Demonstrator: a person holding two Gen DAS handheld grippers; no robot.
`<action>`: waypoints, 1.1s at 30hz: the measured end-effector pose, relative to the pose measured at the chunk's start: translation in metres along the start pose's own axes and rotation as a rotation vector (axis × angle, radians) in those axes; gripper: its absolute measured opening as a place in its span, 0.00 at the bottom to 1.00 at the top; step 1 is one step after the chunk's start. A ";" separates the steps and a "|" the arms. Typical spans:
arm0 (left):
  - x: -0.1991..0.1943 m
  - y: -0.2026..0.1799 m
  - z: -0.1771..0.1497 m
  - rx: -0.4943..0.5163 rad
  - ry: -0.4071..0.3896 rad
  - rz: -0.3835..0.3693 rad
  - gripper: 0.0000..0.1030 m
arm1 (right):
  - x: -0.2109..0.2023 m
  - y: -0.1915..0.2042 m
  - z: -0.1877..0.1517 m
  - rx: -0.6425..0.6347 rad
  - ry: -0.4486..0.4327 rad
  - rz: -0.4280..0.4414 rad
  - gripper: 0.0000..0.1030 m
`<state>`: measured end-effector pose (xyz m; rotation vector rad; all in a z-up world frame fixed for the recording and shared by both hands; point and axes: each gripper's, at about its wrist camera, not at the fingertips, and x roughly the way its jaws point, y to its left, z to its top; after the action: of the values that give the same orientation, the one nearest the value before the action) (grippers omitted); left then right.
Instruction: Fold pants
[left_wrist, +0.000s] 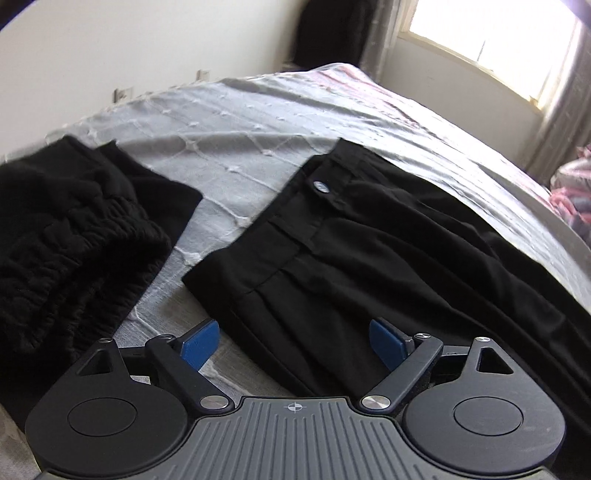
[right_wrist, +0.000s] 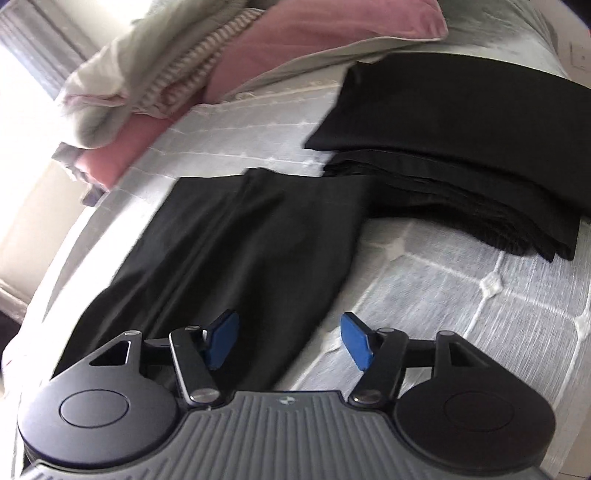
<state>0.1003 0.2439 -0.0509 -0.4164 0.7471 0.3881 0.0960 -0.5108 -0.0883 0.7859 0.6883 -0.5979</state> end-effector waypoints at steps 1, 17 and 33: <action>0.003 0.002 0.001 -0.004 0.000 0.018 0.86 | 0.002 0.001 0.002 0.003 -0.015 -0.006 0.56; 0.031 0.027 0.019 -0.118 0.005 0.000 0.00 | 0.044 -0.002 0.028 -0.069 -0.102 -0.091 0.20; -0.032 0.045 0.015 -0.011 -0.182 0.165 0.00 | -0.006 0.006 0.022 -0.178 -0.089 -0.069 0.19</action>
<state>0.0659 0.2832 -0.0275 -0.3253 0.6035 0.5775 0.1037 -0.5232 -0.0698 0.5691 0.6786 -0.6214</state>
